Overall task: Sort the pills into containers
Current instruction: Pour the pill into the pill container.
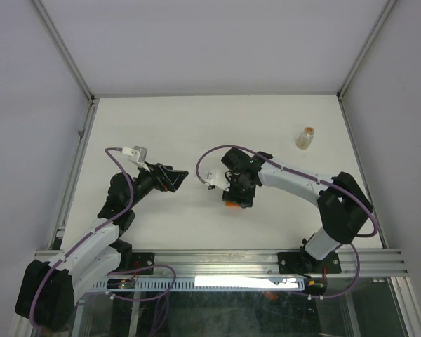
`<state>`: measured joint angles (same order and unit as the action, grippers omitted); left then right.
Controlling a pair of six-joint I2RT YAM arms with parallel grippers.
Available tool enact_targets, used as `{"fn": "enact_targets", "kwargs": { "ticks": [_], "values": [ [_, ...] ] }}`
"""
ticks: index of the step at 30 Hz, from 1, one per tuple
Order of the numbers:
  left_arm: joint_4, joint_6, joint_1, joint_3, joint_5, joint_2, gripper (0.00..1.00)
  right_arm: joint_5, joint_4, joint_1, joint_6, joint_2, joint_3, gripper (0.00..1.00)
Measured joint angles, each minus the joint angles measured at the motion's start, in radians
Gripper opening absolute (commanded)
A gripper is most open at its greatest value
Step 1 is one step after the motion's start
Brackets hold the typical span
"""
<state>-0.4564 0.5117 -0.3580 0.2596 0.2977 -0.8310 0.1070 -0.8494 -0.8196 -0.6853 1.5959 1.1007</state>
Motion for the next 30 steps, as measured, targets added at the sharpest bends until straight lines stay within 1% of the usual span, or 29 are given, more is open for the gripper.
{"fn": "enact_targets", "kwargs": {
  "ticks": [15, 22, 30],
  "values": [
    [0.000, 0.000, 0.000, 0.000, 0.000, 0.000, 0.99, 0.007, -0.007, -0.003, 0.000, 0.004, 0.000, 0.00],
    [0.000, 0.000, 0.000, 0.000, 0.000, 0.000, 0.99, 0.049, -0.048, -0.016, -0.001, 0.001, 0.030, 0.00],
    [0.000, 0.000, 0.000, 0.000, 0.000, 0.000, 0.99, 0.027, -0.012, -0.002, -0.005, -0.017, 0.006, 0.00]
  ]
}}
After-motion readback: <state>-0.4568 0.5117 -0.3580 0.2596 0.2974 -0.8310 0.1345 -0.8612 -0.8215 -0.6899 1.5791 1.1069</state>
